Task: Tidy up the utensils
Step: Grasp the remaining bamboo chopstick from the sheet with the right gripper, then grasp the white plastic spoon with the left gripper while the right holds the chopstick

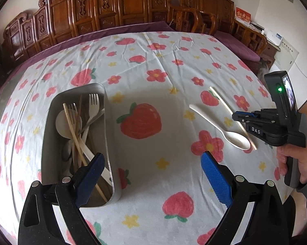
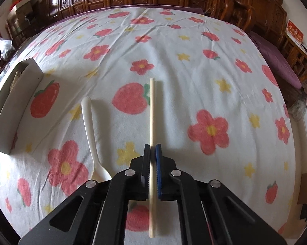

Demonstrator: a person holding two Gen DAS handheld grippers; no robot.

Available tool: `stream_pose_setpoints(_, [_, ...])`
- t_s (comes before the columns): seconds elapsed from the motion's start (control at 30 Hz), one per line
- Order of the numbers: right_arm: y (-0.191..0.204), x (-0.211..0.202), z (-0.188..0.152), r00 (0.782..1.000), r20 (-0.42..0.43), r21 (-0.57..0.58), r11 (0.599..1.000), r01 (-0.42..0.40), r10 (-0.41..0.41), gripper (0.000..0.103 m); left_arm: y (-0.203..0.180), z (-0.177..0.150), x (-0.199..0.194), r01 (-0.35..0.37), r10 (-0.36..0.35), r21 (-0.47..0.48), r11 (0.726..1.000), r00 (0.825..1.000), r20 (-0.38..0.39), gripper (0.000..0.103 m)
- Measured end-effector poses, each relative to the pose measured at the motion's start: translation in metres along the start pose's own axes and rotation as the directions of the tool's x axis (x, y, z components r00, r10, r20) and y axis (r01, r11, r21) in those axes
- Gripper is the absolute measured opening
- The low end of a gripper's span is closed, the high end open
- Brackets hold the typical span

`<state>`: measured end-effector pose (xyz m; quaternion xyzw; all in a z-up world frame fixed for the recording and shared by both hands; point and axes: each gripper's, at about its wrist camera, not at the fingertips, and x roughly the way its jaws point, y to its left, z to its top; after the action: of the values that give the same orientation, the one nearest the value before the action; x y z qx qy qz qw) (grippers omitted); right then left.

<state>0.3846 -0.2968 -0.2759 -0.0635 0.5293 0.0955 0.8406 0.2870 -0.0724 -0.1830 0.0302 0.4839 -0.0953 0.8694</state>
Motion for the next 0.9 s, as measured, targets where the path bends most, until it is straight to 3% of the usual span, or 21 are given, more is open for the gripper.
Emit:
stream_pose_setpoints(0.1, [-0.005,-0.007,-0.013,1.000,-0.001,0.009,1.000,0.027,-0.027,0.006,-0.007,0.000,0.005,0.013,-0.013,0.003,1.000,1.000,-0.010,0.091])
stream_pose_setpoints(0.6, [-0.025,-0.088,-0.083,0.990,0.133,0.191,0.979,-0.068,0.043,0.006,-0.081,0.021,0.050,0.081,-0.078,0.064,0.995,0.996,-0.053,0.090])
stream_pose_setpoints(0.9, [-0.035,-0.092,-0.100,0.986,0.156,0.219,0.972,-0.087,0.053,0.006,-0.111,0.030,0.090,0.114,-0.107,0.047,0.992,0.986,-0.131,0.058])
